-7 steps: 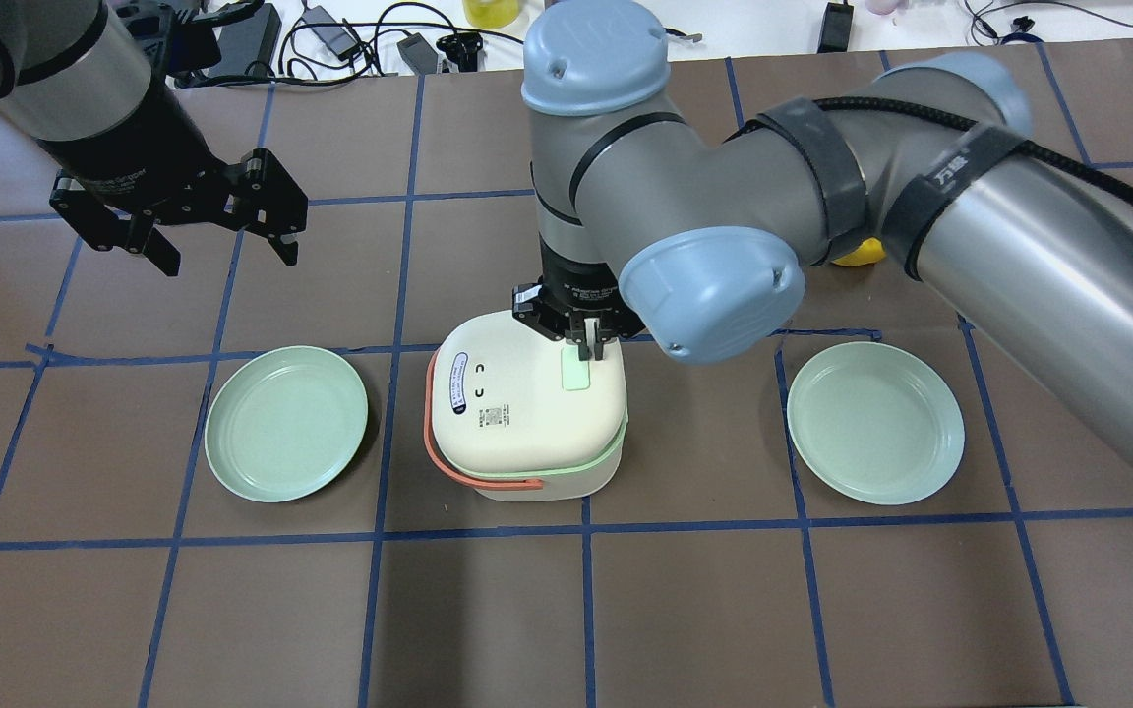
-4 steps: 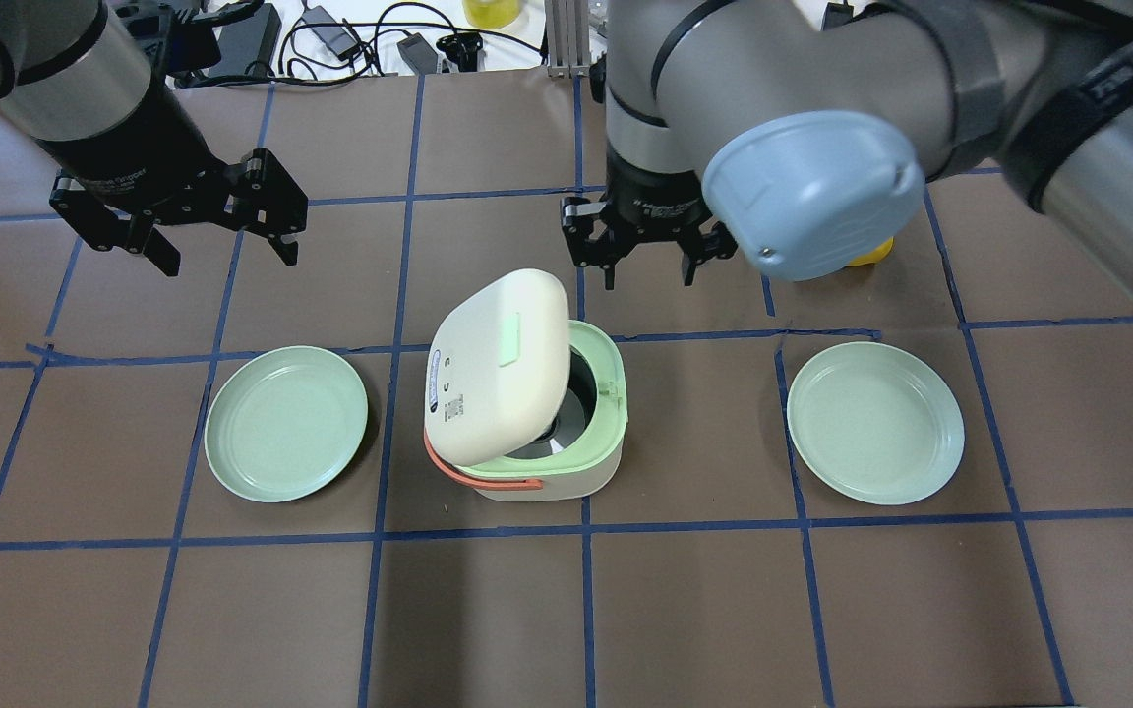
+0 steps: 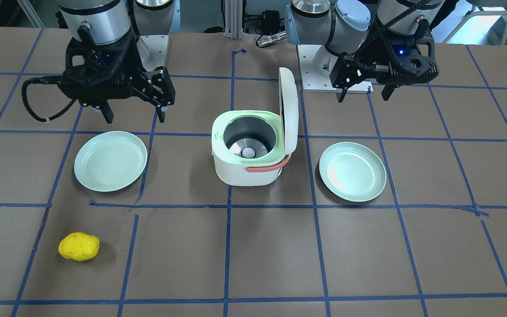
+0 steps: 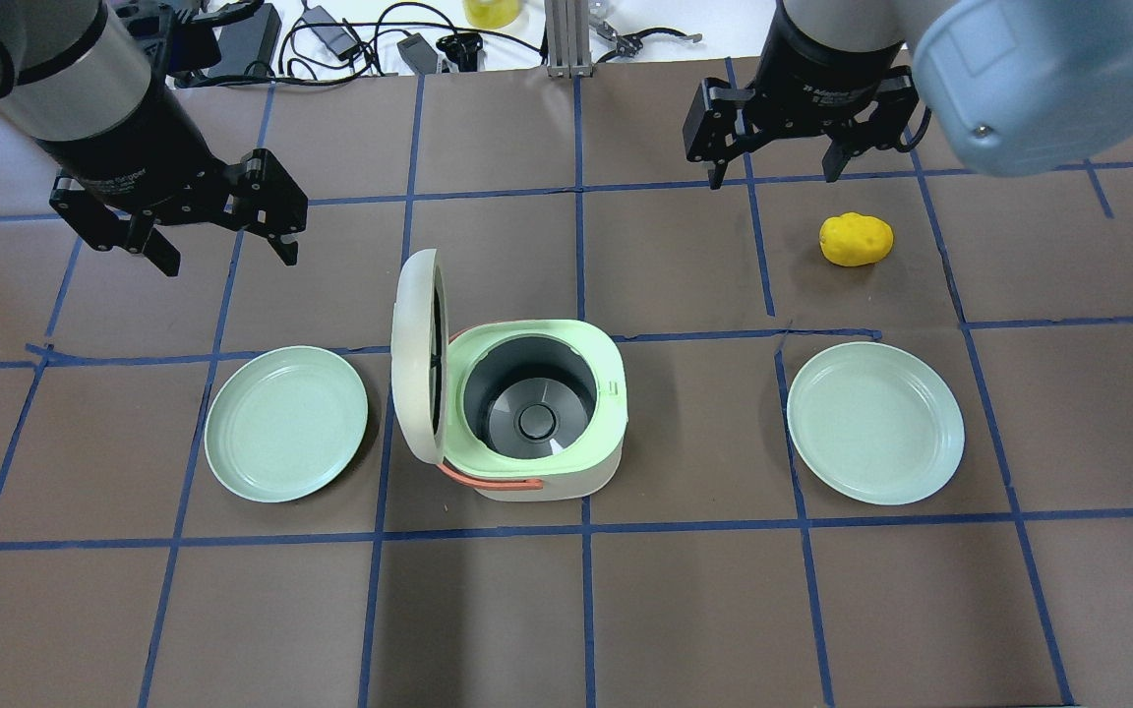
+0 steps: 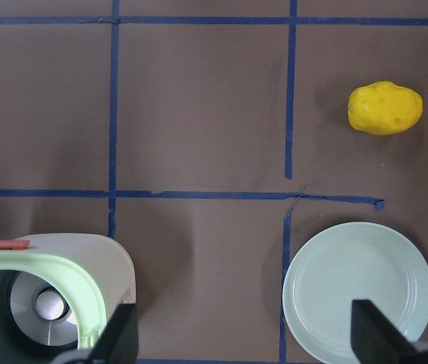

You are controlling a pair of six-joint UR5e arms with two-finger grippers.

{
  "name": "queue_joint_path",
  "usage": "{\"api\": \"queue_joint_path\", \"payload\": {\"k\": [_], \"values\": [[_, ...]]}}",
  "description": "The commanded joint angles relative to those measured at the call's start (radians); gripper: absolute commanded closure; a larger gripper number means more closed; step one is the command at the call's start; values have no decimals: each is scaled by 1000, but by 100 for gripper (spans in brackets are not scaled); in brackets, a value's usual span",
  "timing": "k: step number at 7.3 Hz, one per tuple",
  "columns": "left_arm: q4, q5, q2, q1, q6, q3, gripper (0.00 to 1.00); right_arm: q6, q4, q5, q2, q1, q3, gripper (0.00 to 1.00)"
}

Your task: Press rice cooker button

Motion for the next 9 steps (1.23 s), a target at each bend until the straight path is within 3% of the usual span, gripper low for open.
{"api": "queue_joint_path", "payload": {"k": [1, 2, 9], "values": [[0, 0, 0, 0, 0, 0, 0, -14, 35, 1, -2, -58, -46, 0], [0, 0, 0, 0, 0, 0, 0, -14, 84, 1, -2, -70, -63, 0], [0, 0, 0, 0, 0, 0, 0, -14, 119, -2, -8, -72, -68, 0]]}}
